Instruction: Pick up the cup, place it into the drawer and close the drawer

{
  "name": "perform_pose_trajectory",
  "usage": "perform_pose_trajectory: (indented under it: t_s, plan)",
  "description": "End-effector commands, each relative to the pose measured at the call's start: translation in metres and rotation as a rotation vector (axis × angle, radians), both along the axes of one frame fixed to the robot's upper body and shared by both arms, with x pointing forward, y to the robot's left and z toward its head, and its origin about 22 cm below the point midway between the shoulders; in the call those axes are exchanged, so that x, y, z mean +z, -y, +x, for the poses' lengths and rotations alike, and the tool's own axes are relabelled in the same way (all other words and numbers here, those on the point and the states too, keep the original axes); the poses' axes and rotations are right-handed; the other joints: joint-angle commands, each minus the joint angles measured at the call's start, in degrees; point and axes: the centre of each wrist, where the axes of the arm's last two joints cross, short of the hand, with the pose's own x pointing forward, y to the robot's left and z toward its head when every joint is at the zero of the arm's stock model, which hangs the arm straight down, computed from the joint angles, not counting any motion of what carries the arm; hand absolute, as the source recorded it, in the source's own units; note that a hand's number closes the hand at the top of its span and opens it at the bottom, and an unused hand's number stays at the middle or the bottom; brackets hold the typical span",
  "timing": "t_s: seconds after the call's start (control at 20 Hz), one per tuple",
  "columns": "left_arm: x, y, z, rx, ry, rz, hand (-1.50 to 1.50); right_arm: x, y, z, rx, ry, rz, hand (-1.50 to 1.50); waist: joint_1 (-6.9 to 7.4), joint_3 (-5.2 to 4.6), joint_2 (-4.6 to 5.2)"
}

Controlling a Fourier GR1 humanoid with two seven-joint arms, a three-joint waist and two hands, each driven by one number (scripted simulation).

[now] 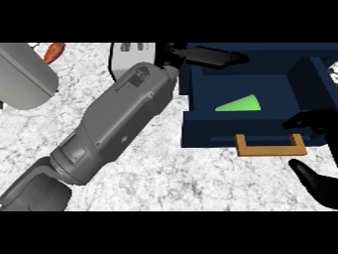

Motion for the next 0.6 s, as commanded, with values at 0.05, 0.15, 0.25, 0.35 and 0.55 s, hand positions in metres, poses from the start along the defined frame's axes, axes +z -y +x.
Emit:
perform_pose_trajectory:
  t_s: [0.05, 0.15, 0.25, 0.35, 0.55]
  plan:
    - [-0.007, -0.048, 0.004, 0.039, -0.003, -0.059, -1.50, 0.004, 0.005, -0.001, 0.010, 0.013, -0.209, 1.50, 2.16, -0.05, -0.36]
    - [-0.014, -0.059, -0.003, 0.084, -0.033, -0.100, -1.50, 0.006, 0.015, -0.028, 0.008, 0.014, -0.239, 1.50, 1.68, -0.03, -0.77]
    - [-0.005, -0.079, -0.004, 0.087, -0.043, -0.103, -1.50, 0.021, 0.003, -0.020, 0.011, 0.015, -0.270, 1.50, 1.82, -0.06, -0.51]
    - [-0.021, -0.107, -0.016, 0.106, -0.050, -0.080, -1.50, 0.004, 0.019, -0.017, -0.006, -0.020, -0.311, 1.50, 2.68, -0.01, -0.70]
    - [-0.018, -0.134, -0.043, 0.093, -0.076, -0.105, -1.50, 0.003, 0.003, -0.015, -0.023, -0.036, -0.393, 1.50, 3.08, -0.01, -0.70]
